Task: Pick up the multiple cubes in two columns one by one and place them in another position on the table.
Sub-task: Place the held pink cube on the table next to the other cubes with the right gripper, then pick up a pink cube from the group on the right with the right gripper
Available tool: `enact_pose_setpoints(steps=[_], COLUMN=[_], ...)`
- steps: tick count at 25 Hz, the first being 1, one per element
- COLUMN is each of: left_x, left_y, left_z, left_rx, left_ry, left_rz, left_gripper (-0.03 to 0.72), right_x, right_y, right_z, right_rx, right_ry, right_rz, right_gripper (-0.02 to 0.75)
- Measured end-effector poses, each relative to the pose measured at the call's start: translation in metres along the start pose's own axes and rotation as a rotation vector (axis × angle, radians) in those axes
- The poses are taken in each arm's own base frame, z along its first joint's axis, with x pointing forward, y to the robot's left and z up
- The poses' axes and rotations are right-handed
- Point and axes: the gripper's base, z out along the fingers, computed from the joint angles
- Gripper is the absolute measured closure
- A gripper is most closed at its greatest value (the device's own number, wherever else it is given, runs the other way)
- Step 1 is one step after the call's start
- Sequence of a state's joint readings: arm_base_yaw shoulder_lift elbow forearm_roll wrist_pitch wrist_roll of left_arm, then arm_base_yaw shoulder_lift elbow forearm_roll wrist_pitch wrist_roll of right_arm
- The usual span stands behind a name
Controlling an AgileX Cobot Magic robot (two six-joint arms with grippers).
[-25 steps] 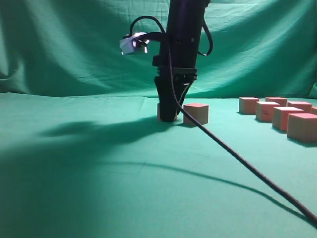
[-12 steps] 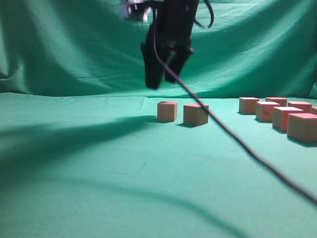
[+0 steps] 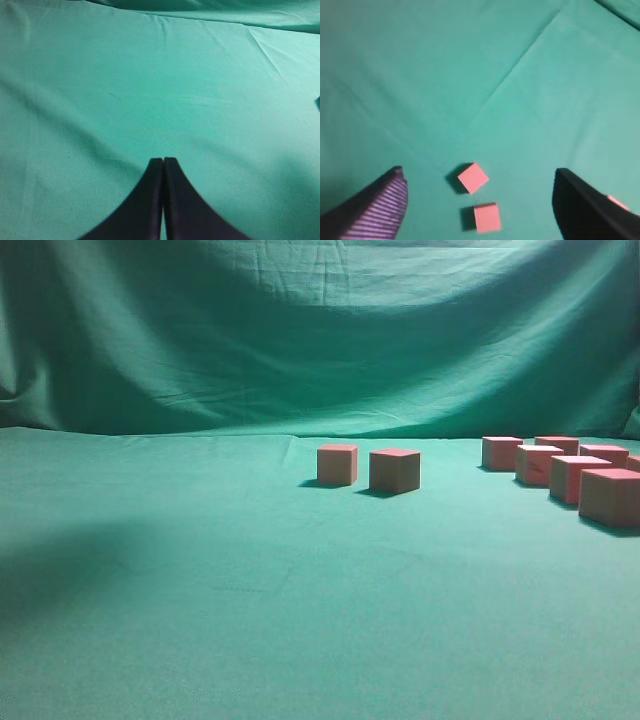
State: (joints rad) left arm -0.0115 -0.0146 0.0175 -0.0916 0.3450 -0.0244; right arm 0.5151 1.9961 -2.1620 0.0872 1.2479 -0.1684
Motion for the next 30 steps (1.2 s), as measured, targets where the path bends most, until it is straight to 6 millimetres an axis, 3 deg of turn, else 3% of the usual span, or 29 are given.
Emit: enact_pose_setpoints(steps=[4,7,13,17,23,30], left_x=[0.000,0.000,0.000,0.000,0.000,0.000], left_y=[0.000,0.000,0.000,0.000,0.000,0.000], left_z=[0.000,0.000,0.000,0.000,0.000,0.000], left_rx=[0.000,0.000,0.000,0.000,0.000,0.000], left_ry=[0.000,0.000,0.000,0.000,0.000,0.000], left_rz=[0.000,0.000,0.000,0.000,0.000,0.000], left_gripper=[0.688,0.688,0.688,0.688,0.688,0.688], right_x=[0.031,0.070,0.160,0.200,0.227,0.226], right_y=[-0.001,-0.008,-0.024,-0.026,-0.021,-0.025], right_z=[-0.038,-0.042,-0.011,0.018,0.049,0.066], right_rx=[0.088,0.119,0.150,0.161,0.136,0.151], right_ry=[0.042,0.143,0.419,0.443,0.327,0.253], right_rz=[0.053,0.131,0.321,0.419,0.470,0.460], right_gripper=[0.148,0.148,0.148,0.148,0.148,0.148])
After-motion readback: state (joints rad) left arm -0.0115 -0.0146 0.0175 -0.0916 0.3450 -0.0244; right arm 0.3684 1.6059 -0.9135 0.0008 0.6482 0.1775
